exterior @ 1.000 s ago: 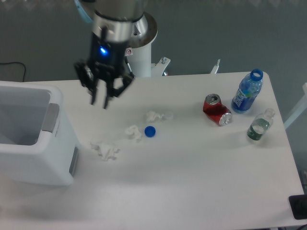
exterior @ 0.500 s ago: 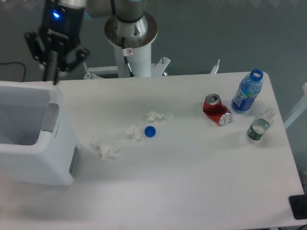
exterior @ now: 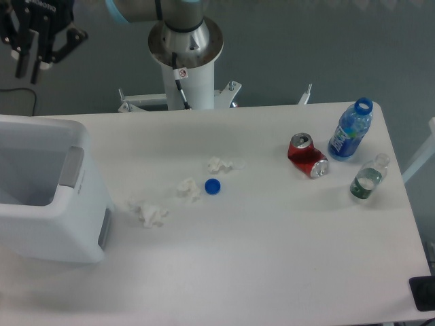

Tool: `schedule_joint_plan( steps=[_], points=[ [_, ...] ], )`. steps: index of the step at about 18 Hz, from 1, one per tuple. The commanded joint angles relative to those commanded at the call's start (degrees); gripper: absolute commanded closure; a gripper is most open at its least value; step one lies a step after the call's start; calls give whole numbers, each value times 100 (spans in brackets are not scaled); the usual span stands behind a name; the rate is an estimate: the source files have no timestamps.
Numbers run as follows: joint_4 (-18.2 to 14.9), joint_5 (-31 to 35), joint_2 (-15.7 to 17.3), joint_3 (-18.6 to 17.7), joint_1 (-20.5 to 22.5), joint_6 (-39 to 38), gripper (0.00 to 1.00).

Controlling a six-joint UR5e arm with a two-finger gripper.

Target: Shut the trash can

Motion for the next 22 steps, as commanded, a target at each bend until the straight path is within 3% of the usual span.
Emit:
schedule_joint_plan(
  steps=[5, 12, 22],
  points=[
    [0, -115, 228, 18, -316, -247, 71],
    [9, -202, 203, 149, -992, -229, 71],
    [88, -203, -790, 870, -1599, -256, 71]
  ],
)
